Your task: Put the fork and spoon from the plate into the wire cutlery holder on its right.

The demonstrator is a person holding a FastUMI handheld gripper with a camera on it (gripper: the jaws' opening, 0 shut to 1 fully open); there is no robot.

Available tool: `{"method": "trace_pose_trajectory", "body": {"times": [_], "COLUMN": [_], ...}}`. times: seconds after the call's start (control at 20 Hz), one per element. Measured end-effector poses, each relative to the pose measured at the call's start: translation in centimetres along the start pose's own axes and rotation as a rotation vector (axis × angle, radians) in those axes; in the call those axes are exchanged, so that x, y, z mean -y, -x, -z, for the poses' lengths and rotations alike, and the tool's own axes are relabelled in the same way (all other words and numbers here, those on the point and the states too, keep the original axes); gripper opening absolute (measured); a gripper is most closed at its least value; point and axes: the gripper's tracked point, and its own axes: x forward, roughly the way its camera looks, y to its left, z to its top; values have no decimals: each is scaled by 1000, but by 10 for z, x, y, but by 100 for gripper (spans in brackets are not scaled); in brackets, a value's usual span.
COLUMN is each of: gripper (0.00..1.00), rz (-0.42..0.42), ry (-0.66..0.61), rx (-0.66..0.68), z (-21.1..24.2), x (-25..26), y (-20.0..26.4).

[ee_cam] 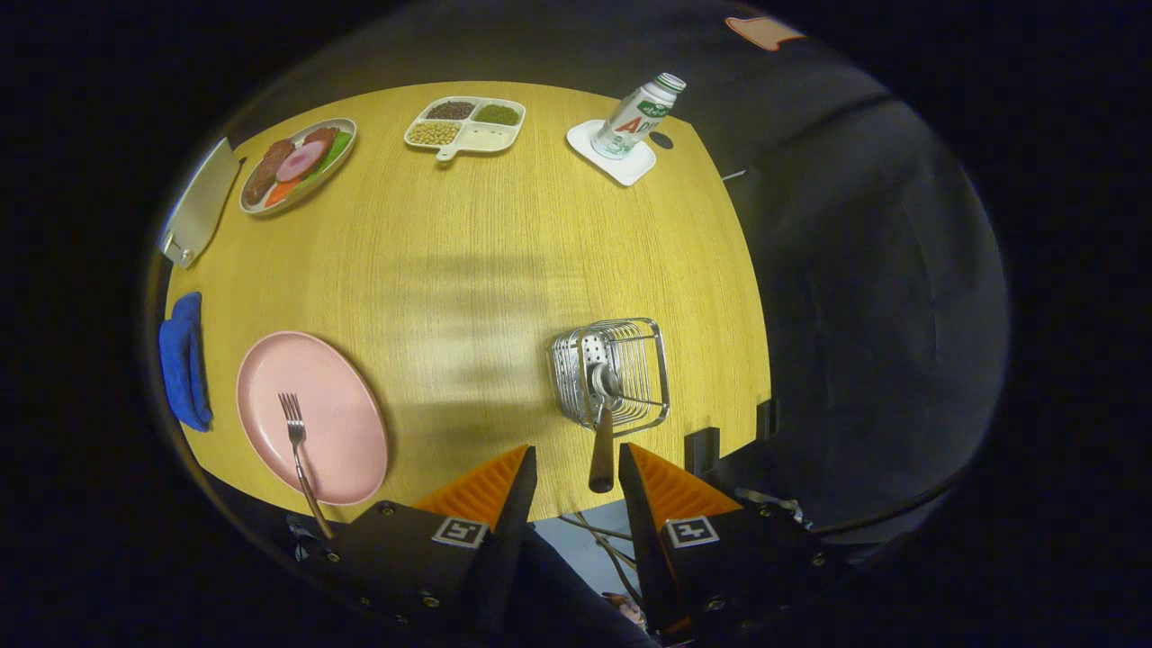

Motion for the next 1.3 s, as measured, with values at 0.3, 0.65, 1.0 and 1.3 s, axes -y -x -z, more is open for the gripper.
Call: {"method": "trace_pose_trajectory", "body": {"times": [0.3, 0.65, 1.0, 1.3], "gripper": [57, 57, 57, 57], "rz": [8, -48, -145, -214], "ry": [80, 201, 275, 333], "rx": [44, 86, 92, 70], "z": [-2, 2, 25, 56], "x": [-35, -105, -178, -225], "y": [20, 35, 37, 28]}}
